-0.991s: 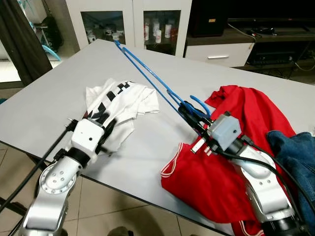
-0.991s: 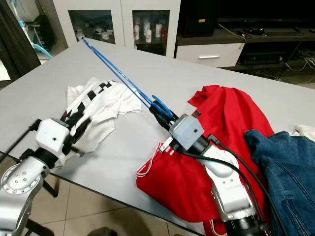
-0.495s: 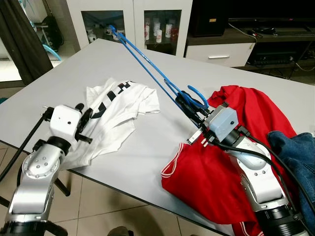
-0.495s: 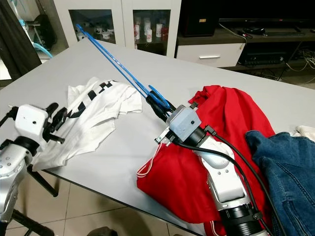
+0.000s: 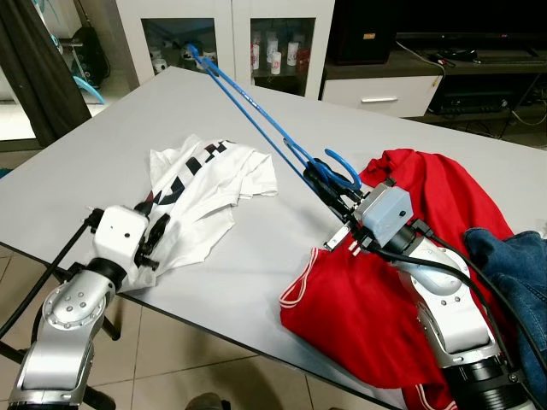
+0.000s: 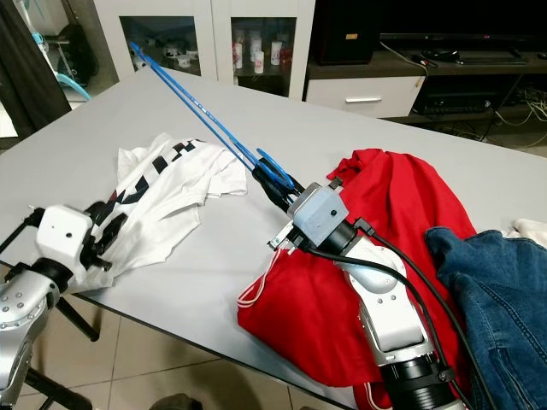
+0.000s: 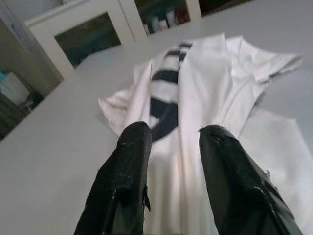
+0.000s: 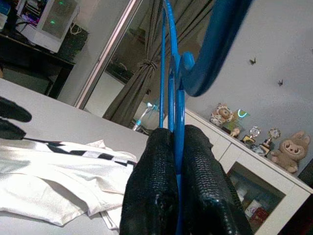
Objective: Hang hanger
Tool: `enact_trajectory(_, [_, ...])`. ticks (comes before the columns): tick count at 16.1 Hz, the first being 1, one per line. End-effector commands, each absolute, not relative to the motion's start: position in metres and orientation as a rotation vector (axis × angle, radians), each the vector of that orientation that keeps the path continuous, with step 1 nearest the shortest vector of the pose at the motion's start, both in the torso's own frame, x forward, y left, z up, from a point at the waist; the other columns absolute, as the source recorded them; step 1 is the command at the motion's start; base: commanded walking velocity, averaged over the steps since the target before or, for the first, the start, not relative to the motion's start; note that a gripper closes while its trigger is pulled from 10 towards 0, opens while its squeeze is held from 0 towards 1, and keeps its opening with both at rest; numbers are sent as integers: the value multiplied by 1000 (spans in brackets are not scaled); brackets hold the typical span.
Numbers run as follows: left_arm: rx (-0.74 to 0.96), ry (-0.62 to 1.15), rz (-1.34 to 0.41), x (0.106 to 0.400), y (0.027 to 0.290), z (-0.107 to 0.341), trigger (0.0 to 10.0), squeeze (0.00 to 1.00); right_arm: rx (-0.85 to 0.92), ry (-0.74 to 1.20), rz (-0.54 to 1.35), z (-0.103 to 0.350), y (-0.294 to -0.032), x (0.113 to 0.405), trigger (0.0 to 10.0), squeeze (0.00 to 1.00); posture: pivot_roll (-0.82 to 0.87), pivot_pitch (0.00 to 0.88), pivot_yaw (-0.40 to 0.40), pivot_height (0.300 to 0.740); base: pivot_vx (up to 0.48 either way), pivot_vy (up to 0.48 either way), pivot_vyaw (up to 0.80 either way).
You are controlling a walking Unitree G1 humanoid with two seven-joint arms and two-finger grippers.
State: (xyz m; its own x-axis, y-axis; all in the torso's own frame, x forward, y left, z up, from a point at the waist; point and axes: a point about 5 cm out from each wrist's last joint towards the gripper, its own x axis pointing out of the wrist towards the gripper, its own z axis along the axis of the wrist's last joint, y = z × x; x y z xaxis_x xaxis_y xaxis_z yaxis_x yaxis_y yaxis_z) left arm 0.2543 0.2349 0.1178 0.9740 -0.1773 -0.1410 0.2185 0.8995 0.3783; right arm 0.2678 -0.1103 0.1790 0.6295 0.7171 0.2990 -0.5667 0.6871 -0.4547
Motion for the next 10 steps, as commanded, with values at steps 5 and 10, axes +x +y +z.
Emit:
enact_trajectory(5, [347,155,-234,255,236,103,10000,0,-332,-501,774,184,-106,267,10000,0,52,9,-15,740,0,0,0])
enact_trajectory(10, [347,115,-432,247,222,105,10000,1000,-332,-504,759,184,-107,266,10000,0,46,7,-10,740,0,0,0])
